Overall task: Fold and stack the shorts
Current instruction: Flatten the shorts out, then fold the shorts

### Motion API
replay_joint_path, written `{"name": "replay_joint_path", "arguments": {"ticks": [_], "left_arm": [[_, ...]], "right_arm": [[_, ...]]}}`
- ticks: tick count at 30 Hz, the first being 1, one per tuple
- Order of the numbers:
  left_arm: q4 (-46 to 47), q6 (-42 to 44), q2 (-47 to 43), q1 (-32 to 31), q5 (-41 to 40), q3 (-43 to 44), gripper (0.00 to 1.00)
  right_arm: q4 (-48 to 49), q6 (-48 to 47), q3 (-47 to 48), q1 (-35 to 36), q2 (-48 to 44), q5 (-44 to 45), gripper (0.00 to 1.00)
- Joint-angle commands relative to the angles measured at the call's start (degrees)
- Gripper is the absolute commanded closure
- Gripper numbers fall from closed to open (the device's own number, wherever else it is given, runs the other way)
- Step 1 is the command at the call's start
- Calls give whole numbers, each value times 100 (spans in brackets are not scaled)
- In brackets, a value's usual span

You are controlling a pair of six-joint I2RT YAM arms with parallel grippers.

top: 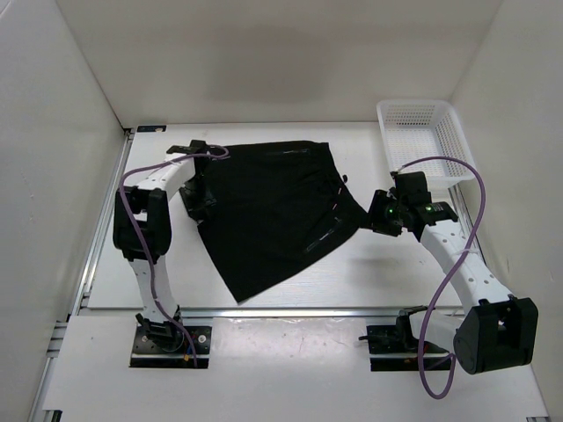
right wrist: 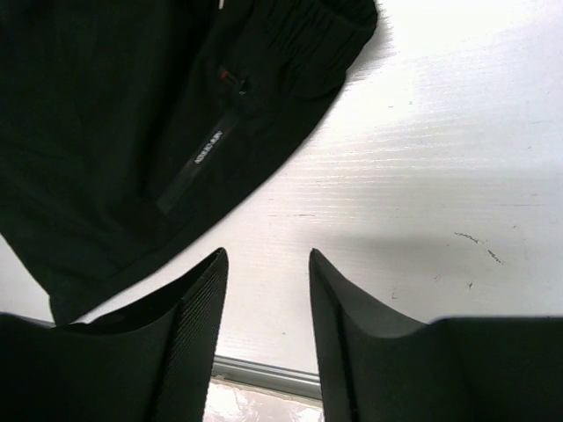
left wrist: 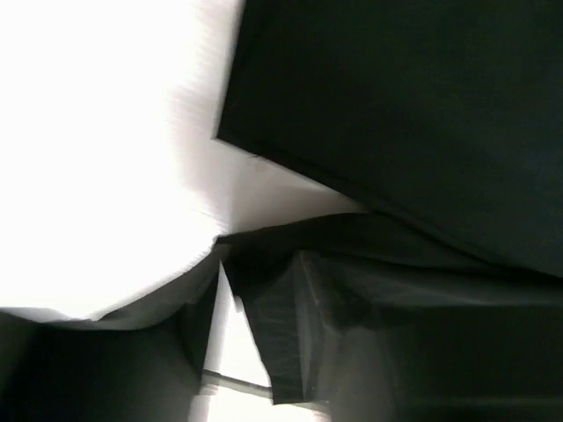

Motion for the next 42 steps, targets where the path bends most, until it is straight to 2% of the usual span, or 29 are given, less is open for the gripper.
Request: {"name": "replay_joint_path", "arguments": {"ticks": [1,2,4,7,8,10,11,13,16,20,26,31,33,37,38,39,42], "left_arm": [[-120,76,-322,195,15,175,39],[-120,76,-437,196,14,235,29],[-182,6,-814,266,-55,236,19],[-243,-117,-1175,91,-56,79,20],[-243,-118,-1385,12,22,0,22],[-174,-258,-1597,-242,259,-368,34],[-77,-336,-1807,-357,626,-527,37],[177,-486,-1984,-777,901,-843,38],[363,-846,-2239,-1313,1271,-1494,35],[495,-1268,-2582,-1737,1271,-2171,32],[609,-1576,-2943,-2036,1447,-2848,32],[487,-1629,-3180,-2142,1517,-3095,32],[417,-1629,-3391,-2142,1517,-3183,33],[232,-1682,-3611,-2142,1456,-3332,33],[231,-1682,-3611,-2142,1456,-3332,33],[231,-1682,-3611,-2142,1456,-3332,33],[170,-1682,-3611,-2142,1456,-3332,33]], "right_arm": [[-58,-113,121,-23,-170,40,52],[-58,-113,121,-23,-170,40,49],[-58,-113,121,-23,-170,40,45],[134,-8,121,-23,49,-30,39],[188,-8,121,-23,110,-30,35],[424,202,121,-23,347,-91,33],[522,203,121,-23,444,-144,30],[680,343,121,-23,725,-145,28],[900,466,261,-23,1138,-145,28],[1146,467,463,-23,1630,4,28],[1549,467,859,-76,2789,277,29],[1796,528,1105,-76,3353,487,32],[1849,528,1158,-138,3520,488,38],[1902,528,1211,-199,3600,488,77],[1902,528,1158,-199,3513,488,95],[1902,589,1062,-199,3443,488,100],[1789,878,633,-199,3012,357,100]]}}
